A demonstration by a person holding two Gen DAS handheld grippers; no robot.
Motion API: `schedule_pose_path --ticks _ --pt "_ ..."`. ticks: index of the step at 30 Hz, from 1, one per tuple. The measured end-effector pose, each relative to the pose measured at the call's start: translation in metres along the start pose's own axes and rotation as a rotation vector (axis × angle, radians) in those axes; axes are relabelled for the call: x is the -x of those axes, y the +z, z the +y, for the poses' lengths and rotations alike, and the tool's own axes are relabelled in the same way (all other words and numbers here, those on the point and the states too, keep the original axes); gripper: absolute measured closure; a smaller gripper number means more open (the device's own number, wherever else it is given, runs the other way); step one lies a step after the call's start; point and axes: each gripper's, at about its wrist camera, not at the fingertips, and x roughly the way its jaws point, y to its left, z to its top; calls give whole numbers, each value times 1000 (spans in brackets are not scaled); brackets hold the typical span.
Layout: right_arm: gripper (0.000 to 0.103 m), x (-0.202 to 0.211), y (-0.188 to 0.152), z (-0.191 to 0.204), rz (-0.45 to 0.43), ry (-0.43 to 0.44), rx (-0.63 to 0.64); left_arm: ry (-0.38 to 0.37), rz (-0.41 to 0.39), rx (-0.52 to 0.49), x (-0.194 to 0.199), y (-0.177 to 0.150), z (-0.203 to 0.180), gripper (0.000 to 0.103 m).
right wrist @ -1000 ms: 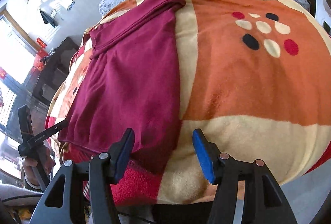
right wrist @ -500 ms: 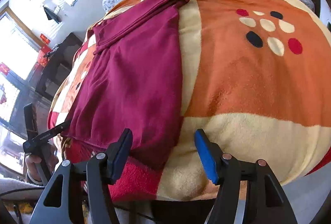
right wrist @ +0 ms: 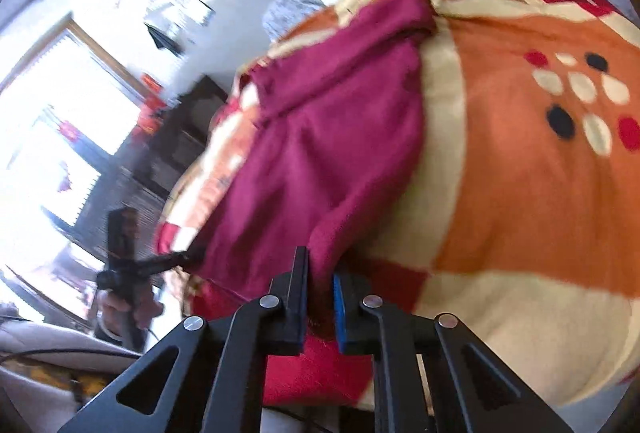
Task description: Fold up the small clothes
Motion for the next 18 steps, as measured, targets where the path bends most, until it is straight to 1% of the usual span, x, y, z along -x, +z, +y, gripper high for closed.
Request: schedule_pose_path --ticks 3,6,9,13,18 --pt "92 3 16 5 -41 50 10 -42 -55 -9 18 17 -1 96" --pt "92 1 39 11 -83 81 30 -84 -126 4 37 46 1 96" --pt "92 -2 68 17 -132 101 58 -74 -184 -9 44 73 -4 96" --pt "92 -13 111 18 -182 112 78 -41 -277 -14 51 126 3 96" --pt "92 -38 172 10 -212 99 75 -23 -328 5 40 193 12 96"
